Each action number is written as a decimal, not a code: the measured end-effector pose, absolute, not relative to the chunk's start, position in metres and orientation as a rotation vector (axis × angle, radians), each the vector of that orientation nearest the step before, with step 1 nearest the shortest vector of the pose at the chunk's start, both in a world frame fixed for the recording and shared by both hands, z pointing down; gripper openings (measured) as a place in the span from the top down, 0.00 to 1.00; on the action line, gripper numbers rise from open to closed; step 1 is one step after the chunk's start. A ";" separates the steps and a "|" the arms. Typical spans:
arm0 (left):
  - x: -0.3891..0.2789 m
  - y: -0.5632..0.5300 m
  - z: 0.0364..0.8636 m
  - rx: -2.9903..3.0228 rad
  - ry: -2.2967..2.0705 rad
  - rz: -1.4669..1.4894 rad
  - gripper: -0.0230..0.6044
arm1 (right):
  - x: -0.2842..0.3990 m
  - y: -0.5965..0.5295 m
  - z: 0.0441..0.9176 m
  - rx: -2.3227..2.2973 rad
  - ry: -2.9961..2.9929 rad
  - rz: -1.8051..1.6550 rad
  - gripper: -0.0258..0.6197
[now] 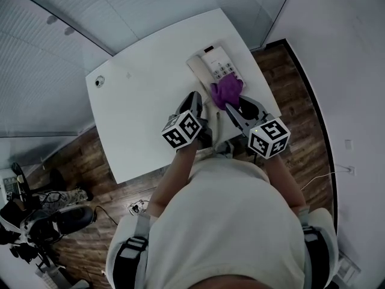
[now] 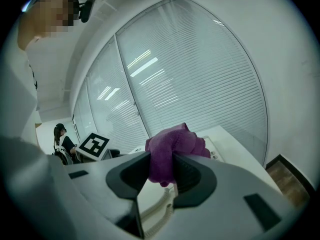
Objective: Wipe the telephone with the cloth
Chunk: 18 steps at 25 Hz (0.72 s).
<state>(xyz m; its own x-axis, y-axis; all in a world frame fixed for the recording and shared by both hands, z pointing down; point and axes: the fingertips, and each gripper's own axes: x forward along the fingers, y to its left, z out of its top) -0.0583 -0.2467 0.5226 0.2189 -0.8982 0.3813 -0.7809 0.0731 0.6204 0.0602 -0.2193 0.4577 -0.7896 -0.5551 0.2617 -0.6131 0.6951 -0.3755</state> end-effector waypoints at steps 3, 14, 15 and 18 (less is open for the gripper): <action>-0.062 -0.230 0.522 1.742 -1.574 -0.151 0.91 | 0.056 -0.206 0.458 0.962 -2.773 0.681 0.75; -0.077 -0.164 0.526 1.779 -1.525 -0.062 0.93 | 0.042 -0.152 0.461 0.987 -2.776 0.656 0.75; -0.079 -0.158 0.526 1.781 -1.520 -0.058 0.93 | 0.041 -0.147 0.461 0.990 -2.776 0.655 0.75; -0.081 -0.140 0.526 1.797 -1.510 -0.042 0.93 | 0.038 -0.132 0.462 0.999 -2.779 0.653 0.75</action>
<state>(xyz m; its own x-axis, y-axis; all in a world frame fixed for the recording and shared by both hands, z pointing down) -0.0813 -0.1402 0.5256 0.2957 -0.8505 0.4351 -0.8246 0.0026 0.5657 0.0383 -0.1320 0.4624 -0.7757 -0.5794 0.2500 -0.6301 0.6897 -0.3567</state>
